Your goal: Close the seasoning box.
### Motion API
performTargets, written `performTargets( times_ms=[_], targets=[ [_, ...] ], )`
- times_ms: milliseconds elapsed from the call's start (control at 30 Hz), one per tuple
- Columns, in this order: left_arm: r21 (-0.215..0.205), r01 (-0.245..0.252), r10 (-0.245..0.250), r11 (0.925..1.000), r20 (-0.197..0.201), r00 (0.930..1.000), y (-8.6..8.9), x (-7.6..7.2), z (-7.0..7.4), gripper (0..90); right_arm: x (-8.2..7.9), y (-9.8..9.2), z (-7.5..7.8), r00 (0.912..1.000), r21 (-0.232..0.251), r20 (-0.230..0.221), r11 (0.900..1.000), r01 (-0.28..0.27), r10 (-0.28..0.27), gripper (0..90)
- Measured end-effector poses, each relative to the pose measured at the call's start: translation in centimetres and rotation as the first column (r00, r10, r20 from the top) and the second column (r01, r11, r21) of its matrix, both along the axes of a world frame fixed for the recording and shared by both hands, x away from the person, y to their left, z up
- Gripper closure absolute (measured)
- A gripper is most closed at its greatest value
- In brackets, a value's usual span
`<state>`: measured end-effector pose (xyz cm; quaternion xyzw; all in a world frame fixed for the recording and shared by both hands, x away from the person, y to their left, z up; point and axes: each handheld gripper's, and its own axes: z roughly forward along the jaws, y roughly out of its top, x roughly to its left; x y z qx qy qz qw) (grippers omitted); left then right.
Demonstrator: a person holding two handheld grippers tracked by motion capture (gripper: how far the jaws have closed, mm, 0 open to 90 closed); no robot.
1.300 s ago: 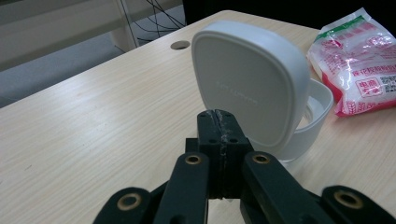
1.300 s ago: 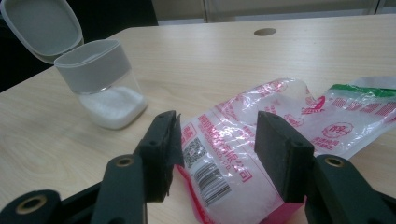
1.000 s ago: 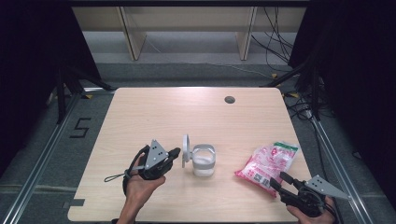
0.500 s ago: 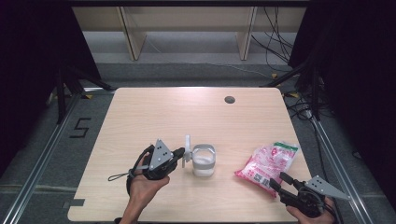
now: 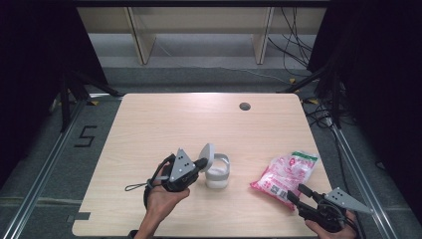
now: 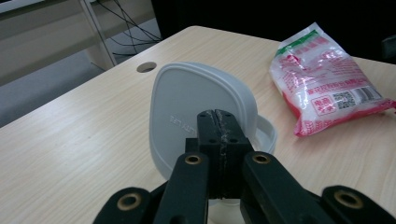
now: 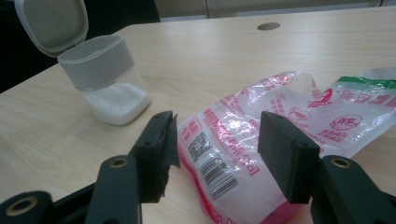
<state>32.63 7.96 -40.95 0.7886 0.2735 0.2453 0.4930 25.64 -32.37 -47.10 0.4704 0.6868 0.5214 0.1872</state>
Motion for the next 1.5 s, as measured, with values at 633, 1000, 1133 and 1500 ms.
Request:
performTargets(
  times_ms=[633, 1000, 1133, 1500],
  targets=[
    [-0.16, 0.056, -0.073, 0.9856, -0.105, 0.9918, 1.7, -2.0, -1.9, 59.1, 0.0, 0.1, -0.1, 0.9999, -0.019, 0.013, 1.0, -0.007, 0.007, 44.1],
    [-0.175, 0.066, -0.09, 0.9824, -0.134, 0.9868, 1.6, -3.7, -3.7, 39.9, -0.2, 1.0, -0.3, 0.9992, -0.005, 0.018, 0.999, -0.035, 0.035, 42.2],
    [-0.16, 0.061, -0.084, 0.9851, -0.139, 0.9867, 1.8, -4.0, -3.9, 37.6, -0.4, 1.2, -0.2, 0.9988, -0.016, 0.009, 0.999, -0.047, 0.047, 41.7],
    [-0.126, 0.051, -0.07, 0.9907, -0.151, 0.986, 1.8, -4.5, -5.0, 32.5, -0.5, 1.9, -0.4, 0.9956, -0.036, 0.01, 0.995, -0.092, 0.093, 39.5]
  ],
)
